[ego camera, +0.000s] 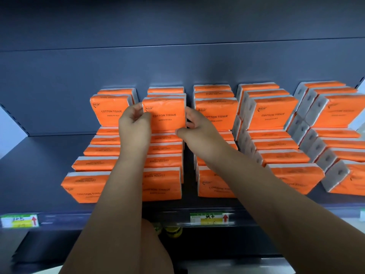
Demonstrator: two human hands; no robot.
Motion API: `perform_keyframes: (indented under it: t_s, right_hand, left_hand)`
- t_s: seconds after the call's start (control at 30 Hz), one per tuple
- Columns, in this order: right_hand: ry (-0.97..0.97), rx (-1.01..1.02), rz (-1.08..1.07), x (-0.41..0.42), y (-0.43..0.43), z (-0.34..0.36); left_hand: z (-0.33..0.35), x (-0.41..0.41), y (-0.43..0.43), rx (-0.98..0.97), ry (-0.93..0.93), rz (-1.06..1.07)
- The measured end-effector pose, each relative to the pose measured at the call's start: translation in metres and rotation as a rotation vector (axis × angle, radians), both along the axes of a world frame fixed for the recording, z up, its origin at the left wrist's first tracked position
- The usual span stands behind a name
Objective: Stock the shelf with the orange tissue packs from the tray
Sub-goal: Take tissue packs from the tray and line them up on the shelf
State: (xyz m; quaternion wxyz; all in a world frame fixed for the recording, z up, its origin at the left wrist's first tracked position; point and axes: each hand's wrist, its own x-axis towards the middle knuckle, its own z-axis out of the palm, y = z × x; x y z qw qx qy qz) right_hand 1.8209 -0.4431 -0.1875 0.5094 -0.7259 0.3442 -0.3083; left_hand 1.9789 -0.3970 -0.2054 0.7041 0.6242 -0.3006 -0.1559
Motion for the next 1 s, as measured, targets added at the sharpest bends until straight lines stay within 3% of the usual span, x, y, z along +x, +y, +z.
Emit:
perform_keyframes:
  t_s: [0.5,1.0]
  right_hand:
    - [0.036,0.033,-0.006,0.002,-0.002,0.000]
    - [0.050,0.193,0.012,-0.009,0.001,0.012]
  left_hand:
    - [-0.001,-0.004,-0.001,0.063,-0.008,-0.009]
    - [0.002,-0.008,0.004,0.108,-0.018,0.011]
